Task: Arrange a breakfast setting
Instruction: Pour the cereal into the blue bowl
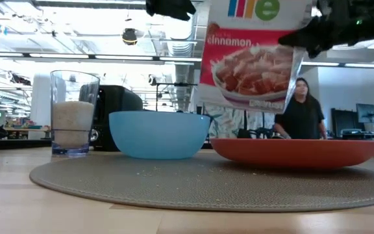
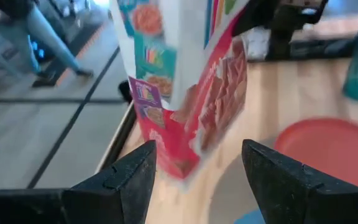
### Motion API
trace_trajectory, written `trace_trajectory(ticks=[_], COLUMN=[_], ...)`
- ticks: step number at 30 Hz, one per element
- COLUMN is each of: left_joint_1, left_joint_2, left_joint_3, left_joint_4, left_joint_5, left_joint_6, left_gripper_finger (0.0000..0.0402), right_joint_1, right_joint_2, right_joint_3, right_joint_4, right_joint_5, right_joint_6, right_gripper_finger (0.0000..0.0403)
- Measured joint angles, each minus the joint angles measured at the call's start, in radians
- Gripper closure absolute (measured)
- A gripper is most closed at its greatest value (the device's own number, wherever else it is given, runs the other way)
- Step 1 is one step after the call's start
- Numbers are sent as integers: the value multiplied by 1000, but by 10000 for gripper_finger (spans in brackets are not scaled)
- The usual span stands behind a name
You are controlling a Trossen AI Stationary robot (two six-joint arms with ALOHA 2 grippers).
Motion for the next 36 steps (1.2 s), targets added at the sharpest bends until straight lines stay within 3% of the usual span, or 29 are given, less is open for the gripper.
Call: trace_trajectory(ticks=[5, 9, 19, 30, 36], left_joint_1=[-24, -52, -69, -67, -67], left_joint_2=[-68, -61, -56, -1, 27], left_joint_3=[-249, -333, -342, -341, -343], left_joint_4=[384, 556, 556, 585, 614], left_joint_5=[-5, 1, 30, 65, 34], left_joint_6=[-23, -52, -88, -51, -18], left_gripper_finger=[178, 178, 160, 8, 16], right_joint_1=[62, 108, 130, 131, 131], right_joint_2=[-1, 0, 1, 14, 36], right_joint_3=[23, 23, 24, 24, 24], right_joint_4=[12, 18, 37, 53, 82], right_joint_5=[-52, -45, -40, -63, -89], right_joint_6=[34, 30, 23, 24, 30], right_gripper_finger=[378, 377, 377, 377, 376])
